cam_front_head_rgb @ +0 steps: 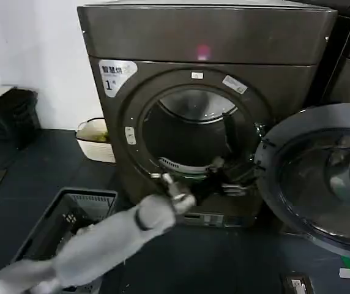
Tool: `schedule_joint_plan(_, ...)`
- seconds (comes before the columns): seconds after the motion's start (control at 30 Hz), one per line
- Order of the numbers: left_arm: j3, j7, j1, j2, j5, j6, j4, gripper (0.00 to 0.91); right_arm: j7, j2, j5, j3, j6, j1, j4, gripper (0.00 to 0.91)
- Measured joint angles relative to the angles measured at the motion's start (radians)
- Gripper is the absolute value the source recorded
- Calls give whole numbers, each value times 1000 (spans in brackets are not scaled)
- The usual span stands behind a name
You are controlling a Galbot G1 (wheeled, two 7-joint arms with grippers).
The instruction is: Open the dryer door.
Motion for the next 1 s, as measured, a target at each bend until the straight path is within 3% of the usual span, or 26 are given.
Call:
schedule_joint_plan(0.27, -39, 12, 49, 281, -95, 158, -69, 907, -6, -33, -74, -44, 43, 56, -51, 907)
schedule_joint_plan(0.63, -190, 136, 215, 626, -18, 187, -73, 907, -9, -36, -139, -74, 30, 109, -87, 907)
schedule_joint_plan(0.8, -259, 171, 292, 739, -37, 216, -80, 907, -11, -34, -140, -59, 43, 103, -85, 907)
schedule_joint_plan(1.0, -351, 208, 429, 841, 39, 216, -41, 907, -16, -28, -139, -56, 40, 105, -87, 907)
